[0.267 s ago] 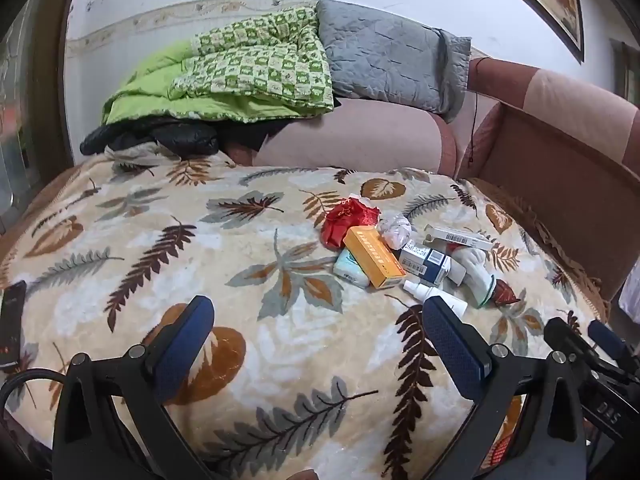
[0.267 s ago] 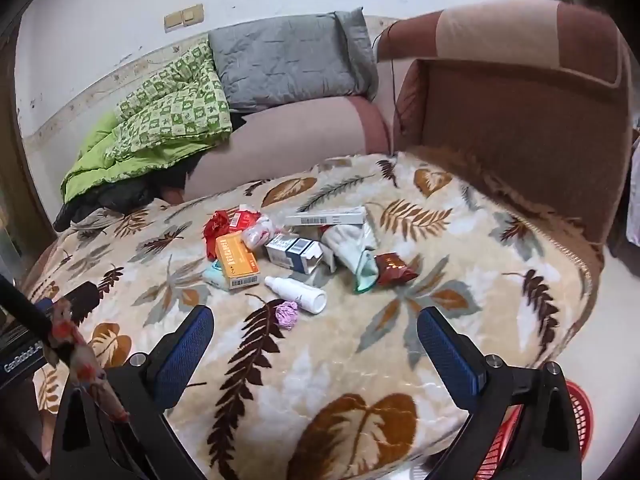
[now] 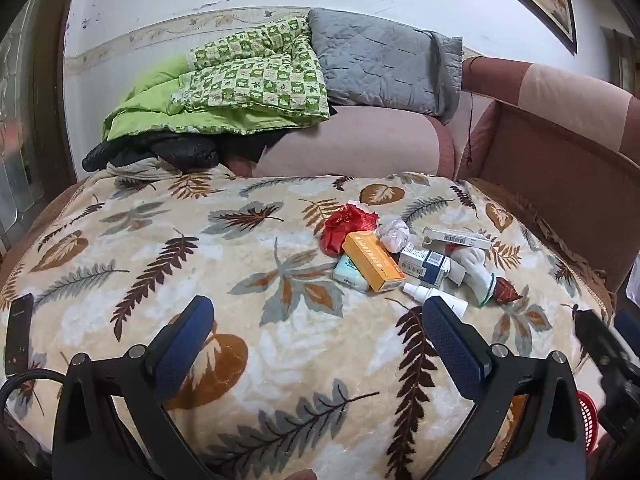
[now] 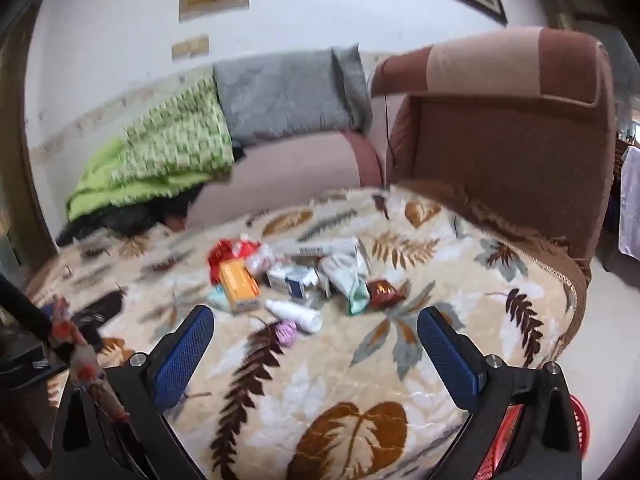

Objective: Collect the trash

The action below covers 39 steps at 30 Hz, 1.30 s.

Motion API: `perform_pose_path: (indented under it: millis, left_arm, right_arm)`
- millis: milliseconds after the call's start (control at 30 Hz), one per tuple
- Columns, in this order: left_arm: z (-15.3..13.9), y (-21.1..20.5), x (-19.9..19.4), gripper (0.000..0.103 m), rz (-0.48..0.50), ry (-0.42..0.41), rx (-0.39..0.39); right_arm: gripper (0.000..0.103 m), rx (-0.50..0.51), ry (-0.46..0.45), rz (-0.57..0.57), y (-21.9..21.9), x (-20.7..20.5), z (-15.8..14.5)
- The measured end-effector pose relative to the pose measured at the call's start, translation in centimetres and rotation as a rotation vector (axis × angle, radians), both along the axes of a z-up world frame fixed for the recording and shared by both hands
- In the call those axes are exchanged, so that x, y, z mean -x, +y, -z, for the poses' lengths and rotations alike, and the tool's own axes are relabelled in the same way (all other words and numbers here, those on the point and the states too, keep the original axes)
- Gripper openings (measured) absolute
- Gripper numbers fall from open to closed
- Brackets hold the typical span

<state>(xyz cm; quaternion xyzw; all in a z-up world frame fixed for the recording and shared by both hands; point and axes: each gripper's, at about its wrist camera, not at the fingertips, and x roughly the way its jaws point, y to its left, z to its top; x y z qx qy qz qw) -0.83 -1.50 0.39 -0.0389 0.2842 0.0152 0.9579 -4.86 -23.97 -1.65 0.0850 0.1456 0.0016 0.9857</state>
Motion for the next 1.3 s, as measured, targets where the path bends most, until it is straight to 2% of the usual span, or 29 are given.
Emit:
perform_pose_path:
  millis: [200, 300, 500, 700, 900, 1300]
  left_arm:
    - [-0.5, -0.3, 0.6, 0.103, 0.008, -0.012, -0.006]
    - [-1.0, -0.4, 1.4, 0.103, 0.004, -0.021, -0.021]
    - [-1.9, -0.5, 4.7, 0.103, -0.012, -0.026, -0.056]
    - [-3.2, -1.0, 6.9, 0.103, -0.001, -0.011, -0.054]
    - [-4.9, -1.9, 8.3, 0.103, 0.006, -0.040, -0.067]
    - [-5.5, -2.7, 8.9, 0.103, 0.007, -0.052, -0.071]
  right_arm:
    - [0.103, -0.036, 0.025, -0.017, -0.9, 1.2, -0.2]
    - [0.103, -0.014, 0.036, -0.013, -0.8, 1.9, -0.1]
    - [0.103, -0.005, 0.079, -0.032, -0.7, 3.7, 0.2]
    - [0.103, -0.010, 0.046, -0.028, -1.0, 5.8, -0.6]
    - [0.103, -0.006, 0.006, -0.015, -1.2, 7.7, -1.9]
    - [0.103, -0.039, 0.009, 0.000, -2.0, 8.0, -1.8]
